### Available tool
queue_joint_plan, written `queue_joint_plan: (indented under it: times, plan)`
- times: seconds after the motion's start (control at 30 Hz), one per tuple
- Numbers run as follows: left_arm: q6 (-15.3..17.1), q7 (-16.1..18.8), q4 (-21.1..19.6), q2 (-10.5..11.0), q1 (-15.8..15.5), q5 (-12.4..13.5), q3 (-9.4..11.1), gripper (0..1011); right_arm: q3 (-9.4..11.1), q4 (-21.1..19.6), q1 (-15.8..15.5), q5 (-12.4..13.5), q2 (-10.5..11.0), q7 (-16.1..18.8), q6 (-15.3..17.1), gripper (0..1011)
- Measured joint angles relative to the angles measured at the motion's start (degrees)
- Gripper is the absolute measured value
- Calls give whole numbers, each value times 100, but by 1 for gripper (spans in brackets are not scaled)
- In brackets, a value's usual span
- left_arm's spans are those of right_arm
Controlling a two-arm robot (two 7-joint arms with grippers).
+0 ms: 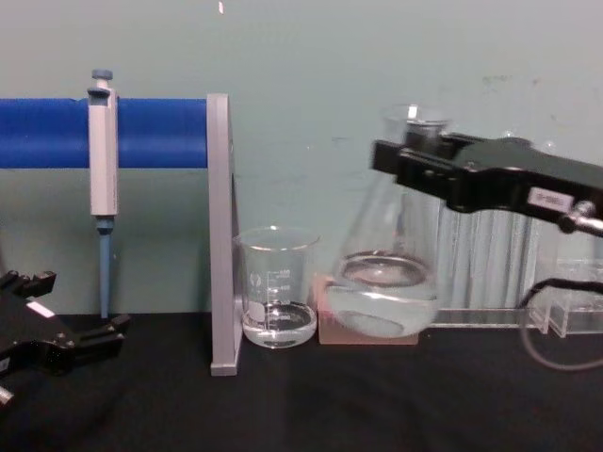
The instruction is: Grasp the erlenmeyer flask with one hand, shake it three times, then place it back.
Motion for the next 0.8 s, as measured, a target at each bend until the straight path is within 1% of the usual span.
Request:
queue_joint_plan:
  times: [0.03, 0.2, 0.4, 0.53, 0.67, 0.73, 0.8]
  plan:
    - [0, 0, 0, 0, 0, 0, 0, 1001, -79, 16, 52, 43, -23, 97, -3, 450]
    - [0, 0, 0, 0, 0, 0, 0, 1001, -313, 46, 159, 193, -77, 318, 5, 450]
    - [0, 0, 0, 0, 0, 0, 0, 1001, -437, 43, 197, 289, -56, 359, 14, 450]
    - [0, 0, 0, 0, 0, 0, 0, 1001, -449, 31, 199, 315, -20, 307, 4, 449]
    - [0, 0, 0, 0, 0, 0, 0, 1001, -404, -9, 166, 312, 65, 95, -53, 449]
    - [0, 0, 0, 0, 0, 0, 0, 1001, -356, -28, 141, 290, 98, -4, -78, 450]
    - [0, 0, 0, 0, 0, 0, 0, 1001, -213, -53, 78, 245, 170, -219, -117, 450]
